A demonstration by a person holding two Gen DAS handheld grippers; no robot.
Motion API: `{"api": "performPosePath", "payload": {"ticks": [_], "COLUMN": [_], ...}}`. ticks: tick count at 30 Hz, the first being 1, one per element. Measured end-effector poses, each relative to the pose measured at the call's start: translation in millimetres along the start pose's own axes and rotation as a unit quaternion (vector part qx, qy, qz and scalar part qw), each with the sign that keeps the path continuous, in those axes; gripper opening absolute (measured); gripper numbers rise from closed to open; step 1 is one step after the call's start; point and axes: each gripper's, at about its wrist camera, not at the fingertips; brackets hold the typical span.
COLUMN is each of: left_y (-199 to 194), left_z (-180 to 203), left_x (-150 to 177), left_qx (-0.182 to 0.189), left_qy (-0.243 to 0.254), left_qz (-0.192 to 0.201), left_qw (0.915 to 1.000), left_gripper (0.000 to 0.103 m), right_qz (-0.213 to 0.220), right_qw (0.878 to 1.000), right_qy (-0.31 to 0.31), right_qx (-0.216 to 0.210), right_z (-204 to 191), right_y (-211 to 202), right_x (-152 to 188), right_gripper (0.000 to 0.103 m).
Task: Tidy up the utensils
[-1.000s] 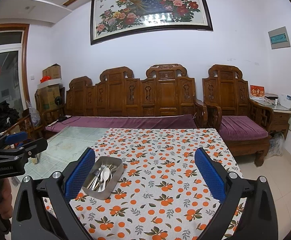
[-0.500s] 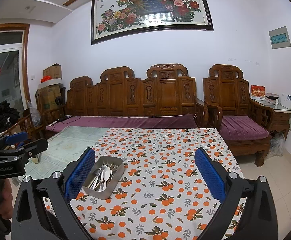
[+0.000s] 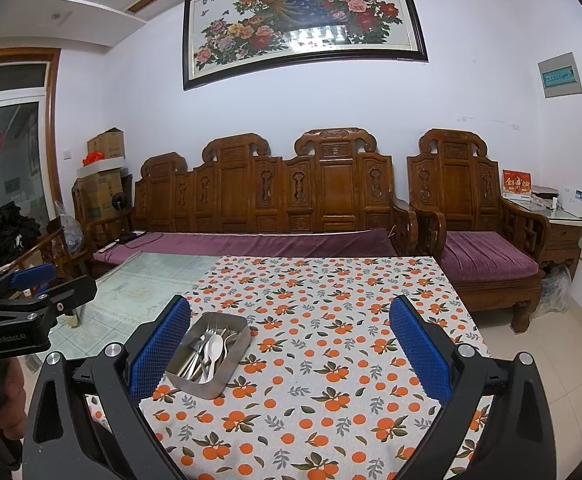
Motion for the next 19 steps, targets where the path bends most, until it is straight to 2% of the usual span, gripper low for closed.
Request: {"api": "performPosePath", "payload": {"ticks": [19], "left_y": [-2.6], "left_z": [3.6], "left_x": [-3.8], "left_qx": [0.004], "left_qy": [-0.003], "left_qz": [0.004], "left_qw": [1.0000], "left_gripper": [0.095], "right_qz": [0.001], "right_qw": [1.000], "right_qy": [0.001], "right_qx": [0.000], "right_z": [-1.9], "right_y": [-0.5], "right_x": [0.0], "right_gripper": [0.100]}}
Point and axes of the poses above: each gripper's, at about its wrist camera, not at the fingertips, and y roughly the way its jaws point, z to its right, x to its underside, and after that the axes turned 13 degrees about z, right-handed
